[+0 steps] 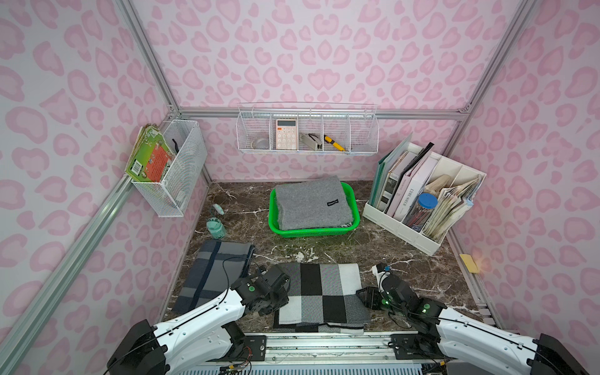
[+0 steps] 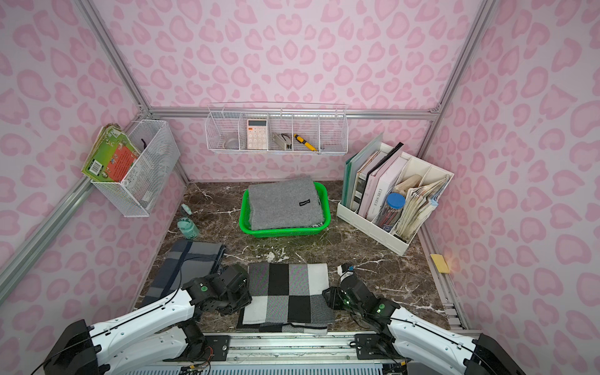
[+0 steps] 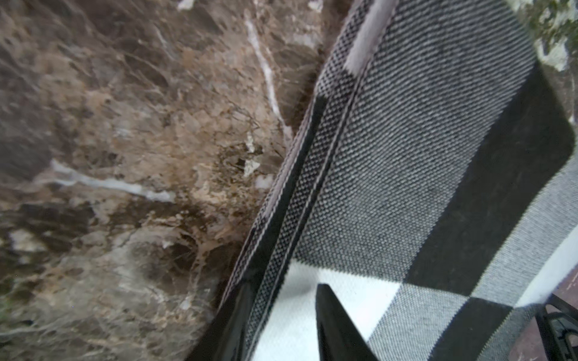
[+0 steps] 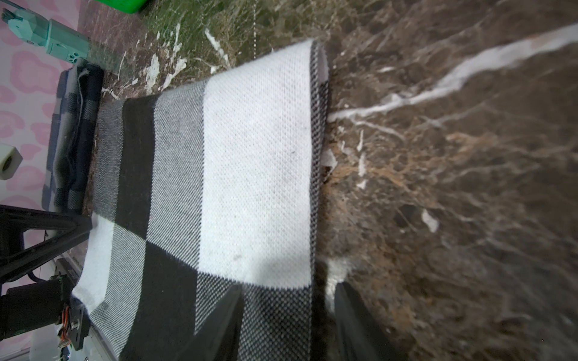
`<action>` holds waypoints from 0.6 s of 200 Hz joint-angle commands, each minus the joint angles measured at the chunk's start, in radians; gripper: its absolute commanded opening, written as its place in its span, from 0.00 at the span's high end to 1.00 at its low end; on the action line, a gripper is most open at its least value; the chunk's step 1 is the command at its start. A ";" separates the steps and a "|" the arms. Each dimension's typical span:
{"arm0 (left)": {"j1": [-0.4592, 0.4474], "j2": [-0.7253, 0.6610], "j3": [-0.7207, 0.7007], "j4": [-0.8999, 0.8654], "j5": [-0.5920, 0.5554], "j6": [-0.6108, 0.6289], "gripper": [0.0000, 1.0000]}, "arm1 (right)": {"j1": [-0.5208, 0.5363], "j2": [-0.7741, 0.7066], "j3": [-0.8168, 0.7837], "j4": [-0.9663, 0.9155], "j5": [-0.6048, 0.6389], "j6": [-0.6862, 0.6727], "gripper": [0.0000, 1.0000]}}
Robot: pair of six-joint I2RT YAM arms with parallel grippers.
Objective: Put the folded scarf in the basket
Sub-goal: Move the scarf to the center of the board.
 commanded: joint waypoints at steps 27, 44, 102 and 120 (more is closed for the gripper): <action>-0.010 0.004 -0.011 0.032 -0.028 -0.027 0.62 | 0.008 0.019 0.001 -0.037 0.016 0.015 0.52; -0.010 0.021 -0.013 0.037 -0.031 -0.029 0.63 | 0.010 0.031 0.003 -0.024 0.016 0.015 0.53; -0.012 0.044 -0.009 0.032 -0.045 -0.028 0.85 | 0.027 0.043 0.020 -0.032 0.028 0.020 0.64; -0.012 0.028 -0.010 0.052 -0.046 -0.027 0.93 | 0.029 0.034 0.023 -0.034 0.034 0.023 0.71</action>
